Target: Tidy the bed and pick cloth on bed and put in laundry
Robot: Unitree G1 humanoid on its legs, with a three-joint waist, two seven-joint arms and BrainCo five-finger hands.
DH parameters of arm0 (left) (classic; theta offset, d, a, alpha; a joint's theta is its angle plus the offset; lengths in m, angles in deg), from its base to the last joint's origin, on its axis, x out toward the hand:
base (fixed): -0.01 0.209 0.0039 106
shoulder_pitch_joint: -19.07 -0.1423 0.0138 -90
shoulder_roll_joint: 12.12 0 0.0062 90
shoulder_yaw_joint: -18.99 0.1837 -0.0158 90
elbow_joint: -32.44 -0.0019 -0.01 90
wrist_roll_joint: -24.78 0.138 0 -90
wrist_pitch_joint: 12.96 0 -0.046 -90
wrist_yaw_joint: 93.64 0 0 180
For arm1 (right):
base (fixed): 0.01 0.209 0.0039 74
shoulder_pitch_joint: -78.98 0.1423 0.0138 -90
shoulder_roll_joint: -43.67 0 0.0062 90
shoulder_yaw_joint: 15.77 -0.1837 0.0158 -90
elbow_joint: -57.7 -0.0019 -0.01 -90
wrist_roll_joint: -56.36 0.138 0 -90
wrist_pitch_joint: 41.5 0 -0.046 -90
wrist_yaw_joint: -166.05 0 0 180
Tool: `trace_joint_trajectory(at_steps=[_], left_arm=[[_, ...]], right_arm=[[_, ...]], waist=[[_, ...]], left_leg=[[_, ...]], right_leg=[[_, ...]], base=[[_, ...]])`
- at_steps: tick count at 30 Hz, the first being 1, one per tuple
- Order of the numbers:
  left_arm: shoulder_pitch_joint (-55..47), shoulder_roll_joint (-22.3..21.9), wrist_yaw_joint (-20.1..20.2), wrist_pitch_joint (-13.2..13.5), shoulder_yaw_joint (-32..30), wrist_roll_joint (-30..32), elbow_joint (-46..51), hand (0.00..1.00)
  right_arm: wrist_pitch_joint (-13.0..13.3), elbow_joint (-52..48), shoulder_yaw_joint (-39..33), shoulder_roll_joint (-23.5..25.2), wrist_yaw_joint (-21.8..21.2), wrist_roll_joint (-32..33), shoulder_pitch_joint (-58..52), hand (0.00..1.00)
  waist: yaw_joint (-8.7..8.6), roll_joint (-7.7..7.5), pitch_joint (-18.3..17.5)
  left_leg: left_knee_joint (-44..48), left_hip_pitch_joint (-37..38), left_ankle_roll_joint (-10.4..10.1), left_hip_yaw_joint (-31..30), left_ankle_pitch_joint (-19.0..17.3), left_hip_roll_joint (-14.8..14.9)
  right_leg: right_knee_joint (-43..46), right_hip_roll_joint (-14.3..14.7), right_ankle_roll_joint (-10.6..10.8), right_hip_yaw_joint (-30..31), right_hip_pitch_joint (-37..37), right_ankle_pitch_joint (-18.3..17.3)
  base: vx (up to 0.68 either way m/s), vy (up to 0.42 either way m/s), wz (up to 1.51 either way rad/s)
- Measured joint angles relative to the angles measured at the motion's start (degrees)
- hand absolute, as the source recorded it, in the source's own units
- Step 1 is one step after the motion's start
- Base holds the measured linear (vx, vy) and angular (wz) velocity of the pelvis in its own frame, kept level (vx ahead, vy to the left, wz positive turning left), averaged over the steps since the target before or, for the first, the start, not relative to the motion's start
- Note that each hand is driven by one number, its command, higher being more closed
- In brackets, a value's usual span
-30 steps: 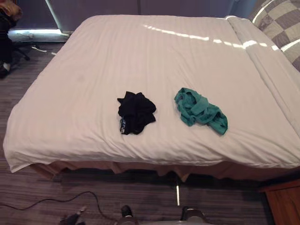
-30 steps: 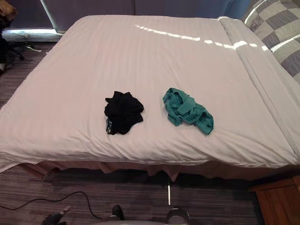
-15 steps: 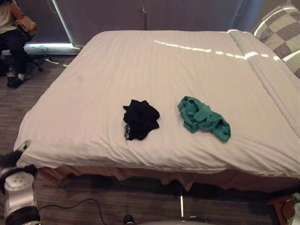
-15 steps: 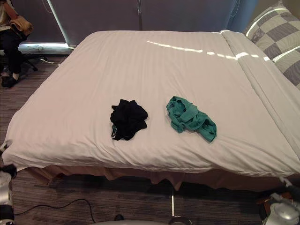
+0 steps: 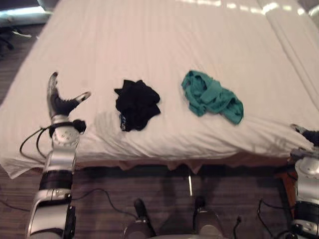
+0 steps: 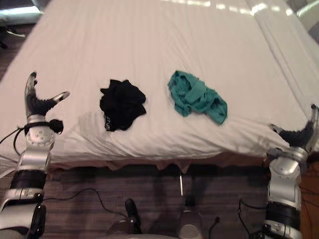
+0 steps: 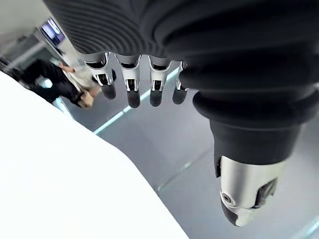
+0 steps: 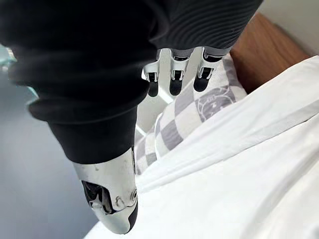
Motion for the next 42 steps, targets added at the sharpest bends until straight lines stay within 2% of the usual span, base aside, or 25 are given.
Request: trace_joint_trajectory(at_steps=[2, 6, 10, 11, 16, 19, 25, 28, 31, 33, 34, 37, 38, 40, 42], left_arm=[[4.34, 0.05, 0.0, -0.08, 1.99, 0.85, -2.65, 0.0], [13.02, 0.06, 0.25, -0.91, 6.67, 3.07, -7.81, 0.0], [17.9, 0.07, 1.26, -1.85, 9.13, 5.86, -12.85, 0.0], [19.32, 0.07, 1.39, -2.06, 10.07, 6.68, -14.45, 1.0], [25.02, -0.41, 3.73, -3.33, 11.98, 11.44, -21.61, 1.0], [26.37, -0.81, 5.21, -3.4, 12.09, 15.87, -22.32, 1.0], [25.65, -2.97, 6.24, -3.23, 12.06, 17.13, -22.22, 1.0], [21.05, -4.73, 6.57, -2.48, 12.07, 13.13, -16.51, 1.0], [11.81, -6.63, 7.37, 0.53, 11.96, 7.75, -8.02, 1.0], [4.0, -7.7, 8.04, 2.71, 11.63, 4.26, -0.53, 1.0], [2.35, -8.13, 8.53, 3.19, 11.32, 3.42, 1.1, 1.0], [-11.12, -11.61, 10.99, 5.55, 9.28, -5.01, 9.41, 1.0], [-13.87, -11.9, 11.36, 5.66, 9.16, -6.32, 10.22, 1.0], [-21.4, -12.78, 12.59, 5.13, 8.71, -9.03, 10.65, 1.0], [-25.76, -13.77, 12.85, 4.2, 8.52, -10.33, 9.74, 1.0]], right_arm=[[0.3, -2.13, 1.69, -0.33, -0.55, -0.59, 1.59, 0.0], [1.52, -7.12, 4.8, -2.0, -0.58, -1.1, 3.57, 0.0], [2.11, -9.25, 5.78, -2.15, -0.53, -1.1, 4.43, 0.0], [2.45, -9.82, 5.86, -2.23, -0.53, -1.09, 4.44, 0.0], [3.06, -11.64, 7.04, -2.27, -0.54, -1.08, 4.98, 0.0], [3.01, -12.97, 7.03, -2.27, -0.57, -1.08, 5.14, 0.0], [2.94, -12.79, 7.48, -2.48, -0.63, -1.07, 10.1, 0.0], [2.84, -8.75, 10.28, -6.25, -0.69, -1.03, 15.24, 0.0], [2.43, -3.46, 12.9, -10.33, -0.81, -1.01, 20.05, 0.0], [2.39, 0.52, 14.39, -13.99, -0.92, -0.95, 23.02, 0.0], [2.34, 1.53, 14.75, -14.87, -1.03, -0.94, 23.6, 0.0], [1.26, 9.76, 18.08, -18.91, -2.55, -0.4, 28.82, 0.0], [1.05, 11.65, 18.84, -19.55, -3.04, -0.24, 29.93, 0.0], [0.66, 16.23, 20.61, -21.03, -3.39, 0.18, 32.03, 0.0], [0.53, 19.05, 21.31, -22.1, -3.78, 0.33, 33.3, 0.0]], waist=[[-0.88, 0.14, 1.69], [-1.45, 0.13, 5.89], [-2.44, 0.11, 8.08], [-2.55, 0.09, 9.15], [-2.69, -0.04, 12.33], [-2.43, -0.03, 12.35], [-2.07, -0.03, 12.35], [-1.21, 0.22, 12.44], [-0.45, 0.88, 12.66], [1.01, 1.83, 12.67], [1.19, 2.19, 12.71], [2.61, 4.96, 12.82], [2.63, 5.58, 12.82], [4.07, 6.84, 12.8], [4.7, 8.02, 12.98]], left_leg=[[0.01, -1.46, 0.19, 0.47, 0.28, -0.07], [0.02, -3.92, 0.57, 2.1, 0.67, -0.2], [0.03, -5.83, 0.76, 2.49, 1.04, -0.33], [0.03, -5.85, 0.76, 2.86, 1.06, -0.34], [0.03, -7.05, 0.88, 3.81, 1.16, -0.49], [0.03, -7.14, 0.88, 3.89, 1.16, -0.48], [0.02, -7.66, 1.05, 3.15, 1.4, -0.49], [0.02, -7.95, 1.1, 1.8, 1.63, -0.61], [0.03, -8.19, 1.12, -0.04, 1.79, -0.64], [0.03, -8.91, 1.28, -1.69, 1.96, -0.83], [0.03, -9.11, 1.36, -2.1, 2.02, -0.9], [0.02, -10.41, 1.76, -4.15, 2.45, -1.49], [0.02, -10.61, 1.79, -4.48, 2.47, -1.53], [0.01, -11.38, 1.27, -5.25, 2.95, -1.58], [0.01, -12.36, 1.34, -6.19, 3.25, -1.47]], right_leg=[[-1.05, 0.1, 0.02, 0.45, -1.28, 1.15], [-3.33, 0.42, 0.08, 2.31, -3.99, 3.69], [-3.76, 0.45, -0.03, 3.09, -6.03, 4.53], [-3.92, 0.46, -0.01, 3.26, -6.07, 4.71], [-4.7, 0.52, 0.05, 4.44, -7.57, 5.69], [-4.69, 0.47, 0.06, 4.38, -7.63, 5.68], [-4.61, 0.21, 0.09, 3.29, -7.46, 5.67], [-4.59, -0.08, 0.22, 2.14, -7.01, 5.57], [-4.59, -0.36, 0.47, 0.28, -5.9, 5.38], [-4.61, -0.67, 0.55, -0.95, -5.71, 5.31], [-4.61, -0.77, 0.56, -1.29, -5.67, 5.31], [-4.79, -1.51, 0.86, -3.16, -5.31, 5.1], [-4.85, -1.57, 0.86, -3.5, -5.22, 5.1], [-5.65, -1.61, 0.86, -4.38, -5.07, 5.1], [-5.66, -1.56, 0.84, -5.57, -5.08, 5.09]], base=[[-0.01, 0.022, -0.15], [0.0, 0.015, -0.19], [0.02, 0.001, -0.05], [0.02, 0.006, -0.11], [0.02, 0.002, -0.08], [0.04, -0.01, 0.01], [0.04, -0.012, 0.09], [0.05, -0.018, 0.17], [0.07, -0.025, 0.31], [0.06, -0.015, 0.29], [0.06, -0.011, 0.31], [0.06, -0.003, 0.34], [0.04, 0.0, 0.27], [0.04, -0.009, 0.19], [0.02, -0.017, 0.28]])
